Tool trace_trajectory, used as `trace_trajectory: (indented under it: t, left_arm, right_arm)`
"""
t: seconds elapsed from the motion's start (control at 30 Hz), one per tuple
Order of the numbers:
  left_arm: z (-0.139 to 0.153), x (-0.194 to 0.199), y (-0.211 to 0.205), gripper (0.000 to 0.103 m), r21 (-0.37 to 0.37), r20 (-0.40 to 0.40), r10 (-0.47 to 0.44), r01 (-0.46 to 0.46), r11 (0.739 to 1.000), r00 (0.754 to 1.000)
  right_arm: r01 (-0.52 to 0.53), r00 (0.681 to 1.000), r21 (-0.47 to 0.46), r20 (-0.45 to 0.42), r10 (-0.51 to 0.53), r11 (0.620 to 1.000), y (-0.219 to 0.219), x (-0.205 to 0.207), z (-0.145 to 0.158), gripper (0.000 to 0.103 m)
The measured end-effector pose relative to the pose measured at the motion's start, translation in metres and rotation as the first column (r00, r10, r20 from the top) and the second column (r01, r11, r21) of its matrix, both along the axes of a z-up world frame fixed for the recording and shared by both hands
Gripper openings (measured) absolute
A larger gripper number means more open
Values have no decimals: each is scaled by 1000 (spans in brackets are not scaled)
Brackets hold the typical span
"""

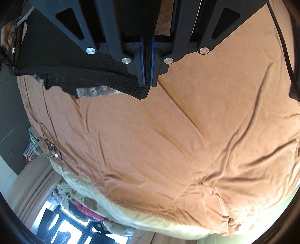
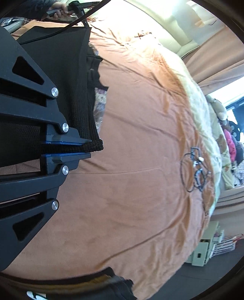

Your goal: Fold small clothes

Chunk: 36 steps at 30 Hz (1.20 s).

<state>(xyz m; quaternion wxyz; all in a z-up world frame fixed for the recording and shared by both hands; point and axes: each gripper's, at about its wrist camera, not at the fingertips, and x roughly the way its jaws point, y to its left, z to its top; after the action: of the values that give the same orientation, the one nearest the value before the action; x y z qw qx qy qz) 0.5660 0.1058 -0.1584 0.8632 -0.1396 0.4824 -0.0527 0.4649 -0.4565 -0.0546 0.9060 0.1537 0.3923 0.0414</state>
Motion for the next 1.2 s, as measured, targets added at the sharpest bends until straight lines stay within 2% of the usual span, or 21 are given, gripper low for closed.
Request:
trace_trajectory:
  t: [0.2, 0.37, 0.43, 0.53, 0.57, 0.6, 0.63, 0.67, 0.7, 0.77, 0.93, 1.2]
  left_arm:
    - [9, 18, -1, 6, 22, 23, 33, -34, 999, 999]
    - [2, 44, -6, 6, 56, 27, 45, -46, 997, 999]
    - [-8, 58, -10, 6, 70, 10, 48, -48, 996, 999]
    - [-25, 75, -11, 7, 144, -41, 95, -88, 986, 995]
    - [-29, 77, -10, 9, 141, -53, 101, -93, 986, 994]
    - [-32, 78, -7, 20, 122, -64, 104, -95, 988, 993]
    - [-34, 77, -5, 28, 104, -68, 103, -96, 990, 992]
    - [-36, 74, -4, 40, 95, -65, 99, -93, 991, 993]
    - [-37, 70, -4, 46, 94, -59, 90, -85, 992, 994]
    - [-38, 62, -6, 46, 103, -69, 69, -61, 993, 995]
    - [-41, 33, -10, 46, 54, -101, 25, -20, 998, 995]
    - [-44, -27, -16, 46, 34, -140, -12, 17, 999, 990]
  right_arm:
    - [31, 999, -13, 21, -31, 999, 2, 4, 8, 3]
    - [52, 999, -31, 15, -51, 998, 6, 25, 4, 3]
    - [57, 998, -45, 9, -57, 997, 10, 35, 0, 3]
    - [70, 997, -101, -37, -74, 992, 18, 56, -11, 8]
    - [72, 995, -105, -57, -78, 992, 19, 61, -16, 23]
    - [76, 994, -105, -73, -84, 992, 21, 64, -21, 36]
    - [78, 993, -104, -75, -86, 991, 22, 66, -22, 63]
    - [80, 994, -106, -66, -87, 991, 23, 66, -21, 70]
    - [74, 995, -116, -51, -80, 991, 27, 62, -20, 70]
    - [43, 997, -121, -60, -50, 992, 32, 57, -21, 70]
    - [-12, 995, -133, -102, -2, 991, 39, 39, -24, 70]
    - [-56, 987, -121, -155, 37, 991, 40, -13, -19, 70]
